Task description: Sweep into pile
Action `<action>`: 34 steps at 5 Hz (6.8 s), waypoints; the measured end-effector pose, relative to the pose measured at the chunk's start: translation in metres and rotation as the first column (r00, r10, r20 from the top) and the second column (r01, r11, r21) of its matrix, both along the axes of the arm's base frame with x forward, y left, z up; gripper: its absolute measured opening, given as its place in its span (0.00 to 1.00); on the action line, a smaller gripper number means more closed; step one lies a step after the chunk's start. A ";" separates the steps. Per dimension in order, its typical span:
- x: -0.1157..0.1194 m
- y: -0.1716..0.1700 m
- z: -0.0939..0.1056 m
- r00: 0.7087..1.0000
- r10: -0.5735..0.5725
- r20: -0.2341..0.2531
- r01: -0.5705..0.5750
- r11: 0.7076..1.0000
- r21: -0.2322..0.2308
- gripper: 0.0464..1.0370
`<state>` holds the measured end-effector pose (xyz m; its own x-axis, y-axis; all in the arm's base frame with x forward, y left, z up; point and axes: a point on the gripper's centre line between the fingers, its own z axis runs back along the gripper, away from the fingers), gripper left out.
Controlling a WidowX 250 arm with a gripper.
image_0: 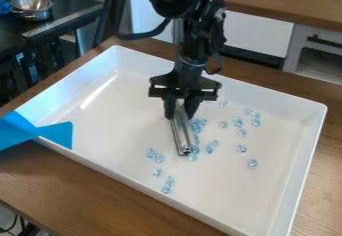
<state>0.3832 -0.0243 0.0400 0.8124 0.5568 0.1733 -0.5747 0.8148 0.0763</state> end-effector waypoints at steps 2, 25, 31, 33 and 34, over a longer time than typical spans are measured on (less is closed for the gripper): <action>0.019 -0.049 0.001 1.000 -0.004 0.009 0.004 0.999 -0.032 0.33; -0.052 -0.027 0.004 0.984 -0.174 -0.032 0.175 0.984 0.028 0.33; 0.037 -0.113 0.021 0.998 0.040 0.044 -0.034 0.990 -0.139 0.33; 0.049 -0.071 0.066 0.992 0.108 0.059 -0.090 0.963 -0.255 0.33; 0.035 -0.026 0.092 0.991 0.116 0.063 -0.101 0.974 -0.204 0.33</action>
<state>0.4186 -0.0504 0.1322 0.7346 0.6701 0.1064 -0.6582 0.7419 -0.1280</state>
